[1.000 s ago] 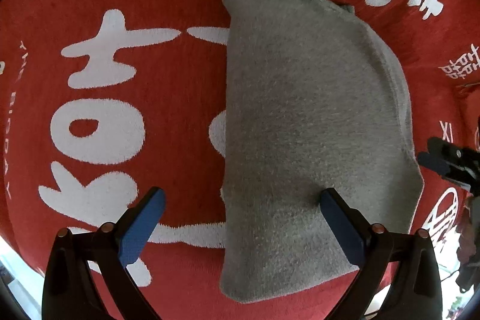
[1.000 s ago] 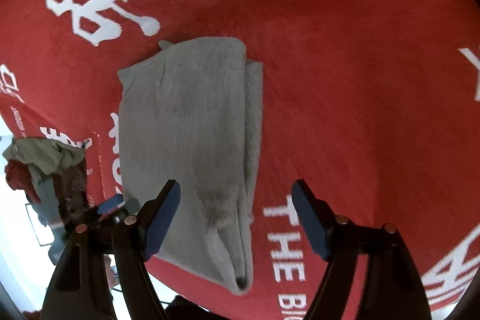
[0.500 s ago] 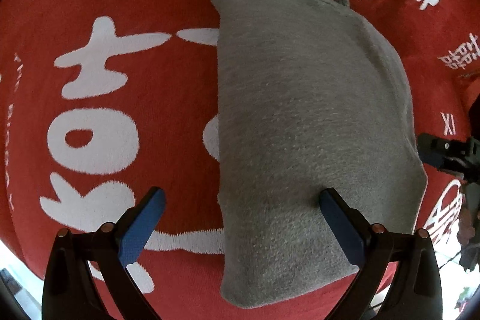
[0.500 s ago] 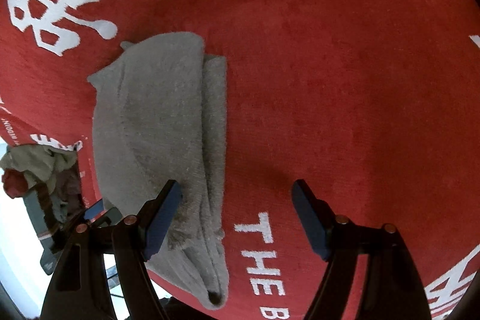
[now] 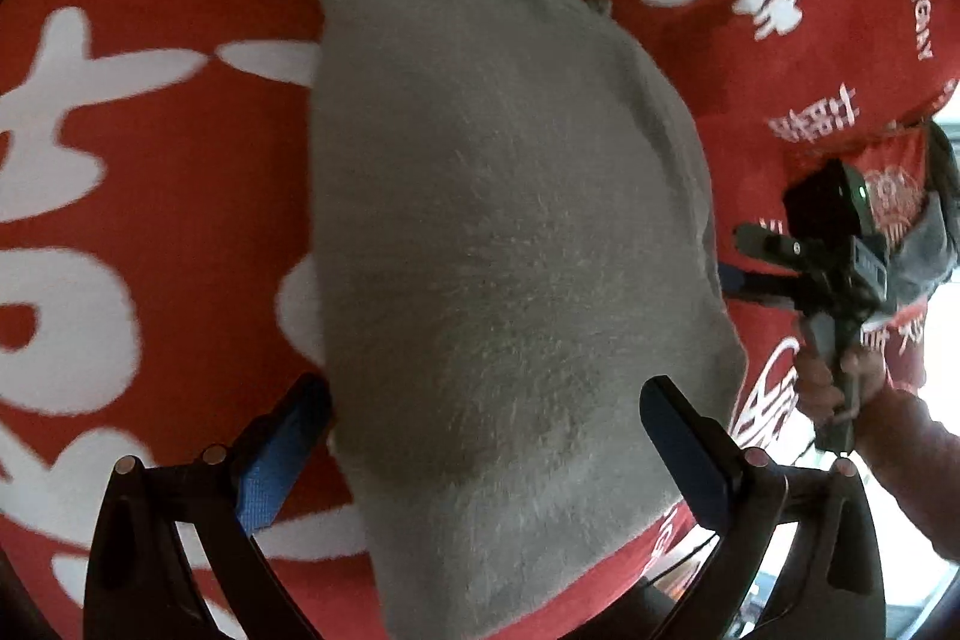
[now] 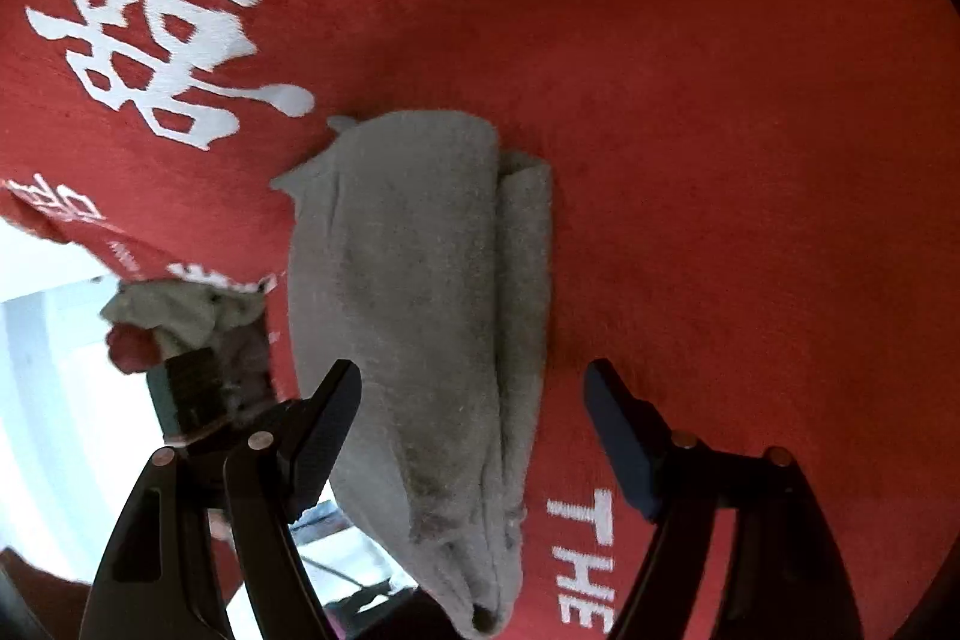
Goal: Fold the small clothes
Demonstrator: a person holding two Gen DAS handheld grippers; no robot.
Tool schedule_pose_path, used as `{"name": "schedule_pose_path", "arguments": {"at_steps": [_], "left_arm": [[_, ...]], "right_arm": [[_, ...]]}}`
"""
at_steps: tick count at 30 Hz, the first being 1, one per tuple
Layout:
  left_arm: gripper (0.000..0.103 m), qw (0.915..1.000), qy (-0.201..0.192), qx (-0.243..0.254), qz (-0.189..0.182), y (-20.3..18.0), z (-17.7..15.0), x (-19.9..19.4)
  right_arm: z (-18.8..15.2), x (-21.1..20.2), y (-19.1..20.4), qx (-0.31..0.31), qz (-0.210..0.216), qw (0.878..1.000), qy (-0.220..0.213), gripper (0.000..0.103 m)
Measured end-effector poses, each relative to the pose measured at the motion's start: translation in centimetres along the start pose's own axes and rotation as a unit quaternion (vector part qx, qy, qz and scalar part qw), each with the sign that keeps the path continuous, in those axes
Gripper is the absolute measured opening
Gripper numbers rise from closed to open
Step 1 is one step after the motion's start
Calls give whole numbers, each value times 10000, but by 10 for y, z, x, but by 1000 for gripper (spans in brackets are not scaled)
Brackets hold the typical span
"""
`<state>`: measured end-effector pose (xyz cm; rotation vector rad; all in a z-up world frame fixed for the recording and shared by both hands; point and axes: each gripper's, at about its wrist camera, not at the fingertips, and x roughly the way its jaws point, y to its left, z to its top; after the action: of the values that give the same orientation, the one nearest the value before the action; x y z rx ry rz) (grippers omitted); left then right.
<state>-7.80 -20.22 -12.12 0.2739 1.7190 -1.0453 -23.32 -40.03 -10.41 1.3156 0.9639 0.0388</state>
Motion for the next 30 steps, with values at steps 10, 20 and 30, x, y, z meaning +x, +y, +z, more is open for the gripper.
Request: {"name": "schedule_pose_path", "arguments": {"at_steps": [10,20,30], "left_arm": [[101,9996,-233,114,106,-25,10,18],[48,9970,-691,323,148,-50,-16,-18],[48,9964,-731,324,272,-22,-84,-67]], "right_arm": [[24,39,14,-577,1029,9928,196,81],[1,32,42,-20,1228,9924,-63,33],[-76,30,92,-17,1426,9898,24,33]]}}
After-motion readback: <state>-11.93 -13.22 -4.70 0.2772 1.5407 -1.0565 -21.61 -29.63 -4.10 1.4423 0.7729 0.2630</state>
